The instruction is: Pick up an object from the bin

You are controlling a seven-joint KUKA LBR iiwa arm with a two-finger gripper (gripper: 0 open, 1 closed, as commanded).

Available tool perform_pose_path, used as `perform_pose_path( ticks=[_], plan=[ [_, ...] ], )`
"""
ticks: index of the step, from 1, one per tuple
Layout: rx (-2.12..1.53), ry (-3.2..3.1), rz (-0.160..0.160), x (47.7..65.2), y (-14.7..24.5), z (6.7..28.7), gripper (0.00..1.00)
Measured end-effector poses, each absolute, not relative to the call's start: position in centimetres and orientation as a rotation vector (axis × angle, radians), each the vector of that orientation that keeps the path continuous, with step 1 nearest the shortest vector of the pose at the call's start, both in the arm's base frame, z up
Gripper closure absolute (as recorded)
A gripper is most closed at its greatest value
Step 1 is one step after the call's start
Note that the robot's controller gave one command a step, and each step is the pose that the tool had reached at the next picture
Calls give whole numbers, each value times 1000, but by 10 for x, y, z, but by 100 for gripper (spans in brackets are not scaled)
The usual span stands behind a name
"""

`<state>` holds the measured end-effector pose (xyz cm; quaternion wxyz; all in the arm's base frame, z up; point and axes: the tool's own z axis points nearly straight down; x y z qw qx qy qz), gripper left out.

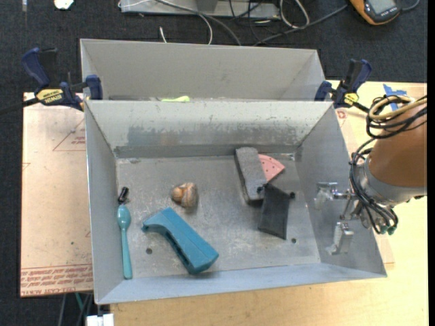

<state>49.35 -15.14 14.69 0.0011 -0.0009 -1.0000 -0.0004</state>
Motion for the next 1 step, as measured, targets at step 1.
perform_pose_path(
  ticks=[1],
  plan=[
    [-1,-3142,-1,494,-151,148,0]
  ],
)
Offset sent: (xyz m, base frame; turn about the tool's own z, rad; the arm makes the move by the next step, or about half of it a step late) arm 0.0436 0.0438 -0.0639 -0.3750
